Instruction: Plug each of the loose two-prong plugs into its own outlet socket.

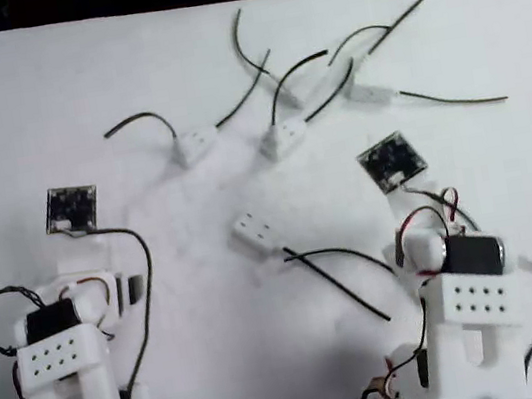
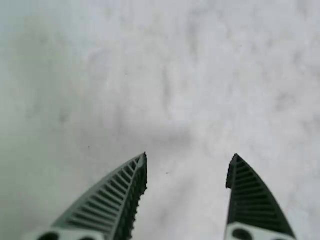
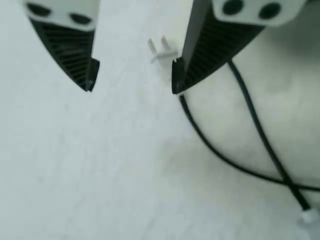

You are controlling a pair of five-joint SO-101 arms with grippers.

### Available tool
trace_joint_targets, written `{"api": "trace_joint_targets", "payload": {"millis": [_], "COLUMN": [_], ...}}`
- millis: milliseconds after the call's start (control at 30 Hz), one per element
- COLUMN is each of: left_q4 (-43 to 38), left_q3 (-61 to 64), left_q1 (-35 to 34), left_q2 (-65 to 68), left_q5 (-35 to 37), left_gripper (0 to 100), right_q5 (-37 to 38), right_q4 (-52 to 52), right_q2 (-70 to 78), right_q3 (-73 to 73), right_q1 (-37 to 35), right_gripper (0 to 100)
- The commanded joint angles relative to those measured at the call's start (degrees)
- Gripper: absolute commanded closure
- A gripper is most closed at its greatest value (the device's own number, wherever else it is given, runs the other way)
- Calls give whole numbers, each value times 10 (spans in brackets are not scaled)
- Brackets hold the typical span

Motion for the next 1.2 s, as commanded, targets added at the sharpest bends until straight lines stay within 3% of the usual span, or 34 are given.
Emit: {"api": "trace_joint_targets", "payload": {"millis": [0,800,900,1033,1167], "left_q4": [-10,-10,-10,-10,-10], "left_q3": [-2,-2,-2,-2,-2], "left_q1": [-3,-3,-3,-3,-3], "left_q2": [-15,-15,-15,-15,-15], "left_q5": [-6,-6,-6,-6,-6], "left_gripper": [744,744,744,744,744], "right_q5": [40,68,68,68,68], "right_q4": [27,25,25,25,26], "right_q2": [65,551,582,596,573], "right_q3": [-27,-217,-222,-222,-222], "right_q1": [9,57,57,57,59], "right_gripper": [772,773,829,990,985]}}
